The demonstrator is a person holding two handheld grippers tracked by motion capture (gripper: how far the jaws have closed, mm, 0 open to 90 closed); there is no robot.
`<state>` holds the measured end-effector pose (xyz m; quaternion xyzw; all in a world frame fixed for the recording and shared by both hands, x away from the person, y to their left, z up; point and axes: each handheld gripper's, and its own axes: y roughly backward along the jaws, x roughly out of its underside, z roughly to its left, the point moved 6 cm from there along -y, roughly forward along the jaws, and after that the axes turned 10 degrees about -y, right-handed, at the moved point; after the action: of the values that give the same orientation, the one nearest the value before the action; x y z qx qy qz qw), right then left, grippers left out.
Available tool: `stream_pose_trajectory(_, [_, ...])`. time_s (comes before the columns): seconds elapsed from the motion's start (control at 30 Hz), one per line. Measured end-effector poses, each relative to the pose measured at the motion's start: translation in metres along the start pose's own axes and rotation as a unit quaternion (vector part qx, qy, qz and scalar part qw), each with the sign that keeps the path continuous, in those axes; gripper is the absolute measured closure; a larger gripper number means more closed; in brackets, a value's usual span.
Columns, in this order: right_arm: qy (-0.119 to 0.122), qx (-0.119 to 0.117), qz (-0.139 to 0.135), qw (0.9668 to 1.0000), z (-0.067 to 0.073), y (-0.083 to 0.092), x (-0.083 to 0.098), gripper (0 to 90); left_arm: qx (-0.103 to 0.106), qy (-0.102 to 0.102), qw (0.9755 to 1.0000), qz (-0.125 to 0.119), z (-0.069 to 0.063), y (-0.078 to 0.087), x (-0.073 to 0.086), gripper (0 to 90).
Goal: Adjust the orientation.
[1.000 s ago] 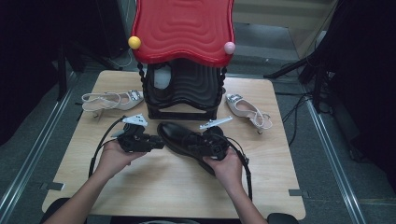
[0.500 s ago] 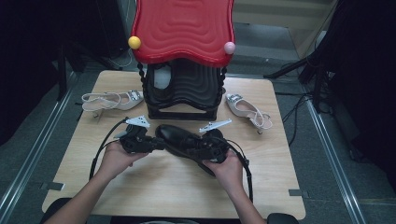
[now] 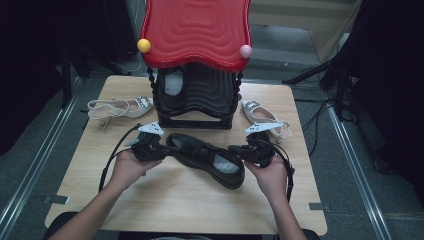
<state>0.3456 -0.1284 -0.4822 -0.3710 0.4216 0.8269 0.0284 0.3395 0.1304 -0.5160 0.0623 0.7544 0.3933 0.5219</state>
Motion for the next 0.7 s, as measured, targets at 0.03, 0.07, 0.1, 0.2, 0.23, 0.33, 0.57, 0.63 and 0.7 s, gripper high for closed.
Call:
stream_pose_trajectory(0.03, [-0.001,0.008,0.0,1.0,-0.005,-0.001,-0.001,90.0,0.005,0.008,1.0,-0.002,-0.001,-0.003,-0.003,90.0])
stream_pose_trajectory(0.07, [-0.001,0.008,0.0,1.0,-0.005,-0.001,-0.001,90.0,0.005,0.008,1.0,-0.002,-0.001,-0.003,-0.003,90.0])
stream_pose_trajectory(0.1, [-0.001,0.022,-0.004,0.9998,-0.013,-0.003,-0.002,89.6,0.004,0.005,1.0,-0.003,-0.002,-0.004,-0.004,90.0])
stream_pose_trajectory(0.2, [0.0,0.032,-0.011,0.9994,-0.021,-0.008,-0.001,90.0,0.005,0.01,0.9999,-0.01,-0.006,-0.011,-0.003,90.0])
stream_pose_trajectory(0.23, [-0.002,0.032,-0.008,0.9994,-0.023,-0.01,0.0,90.0,0.007,0.009,0.9999,-0.011,-0.008,-0.012,-0.001,90.0])
stream_pose_trajectory(0.33, [0.0,0.039,-0.005,0.9992,-0.026,-0.013,0.001,90.0,0.008,0.007,0.9999,-0.006,-0.012,-0.016,0.001,90.0])
stream_pose_trajectory(0.57, [-0.004,0.033,0.013,0.9994,-0.026,-0.032,0.005,90.0,0.015,-0.001,0.9998,0.01,-0.021,-0.031,0.008,89.2])
stream_pose_trajectory(0.63, [-0.001,0.034,0.014,0.9993,-0.025,-0.033,0.005,90.0,0.02,-0.003,0.9997,0.013,-0.023,-0.035,0.009,89.2])
stream_pose_trajectory(0.7, [-0.003,0.032,0.012,0.9994,-0.024,-0.033,0.006,90.0,0.02,-0.005,0.9997,0.015,-0.024,-0.036,0.009,88.9])
